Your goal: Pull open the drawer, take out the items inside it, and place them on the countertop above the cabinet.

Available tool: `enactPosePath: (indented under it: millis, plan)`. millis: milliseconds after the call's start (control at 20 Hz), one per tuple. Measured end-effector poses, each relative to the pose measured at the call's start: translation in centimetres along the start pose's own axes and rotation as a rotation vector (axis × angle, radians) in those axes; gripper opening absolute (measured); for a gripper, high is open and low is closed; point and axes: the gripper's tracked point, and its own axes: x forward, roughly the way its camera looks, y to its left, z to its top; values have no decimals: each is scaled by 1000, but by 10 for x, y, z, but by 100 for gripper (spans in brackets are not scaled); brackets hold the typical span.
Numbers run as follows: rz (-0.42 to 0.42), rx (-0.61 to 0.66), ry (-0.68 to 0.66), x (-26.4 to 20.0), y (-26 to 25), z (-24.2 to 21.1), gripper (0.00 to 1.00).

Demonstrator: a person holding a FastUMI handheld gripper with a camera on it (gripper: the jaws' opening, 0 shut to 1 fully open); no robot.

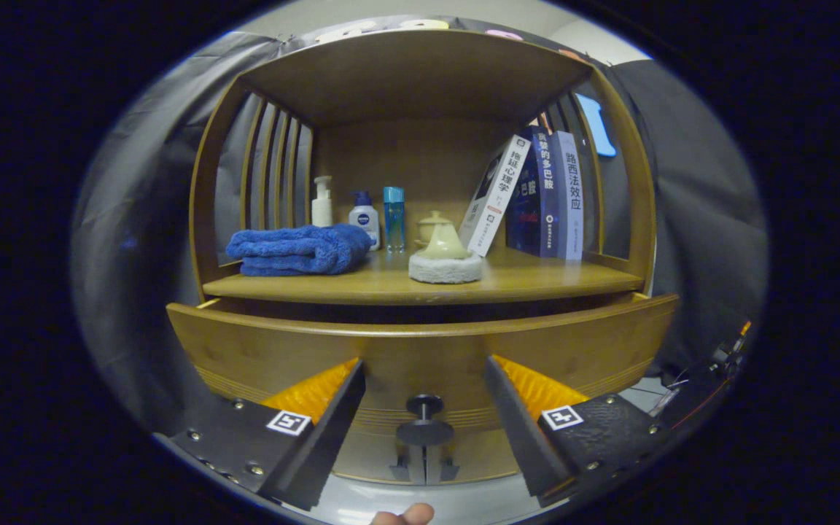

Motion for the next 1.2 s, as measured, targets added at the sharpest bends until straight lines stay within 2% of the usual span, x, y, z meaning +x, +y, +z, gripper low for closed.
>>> enactPosePath:
  millis: [550,1200]
  plan:
    - [-4,0,10,36,0,6,99]
    - [0,71,-7,44,3,10,99]
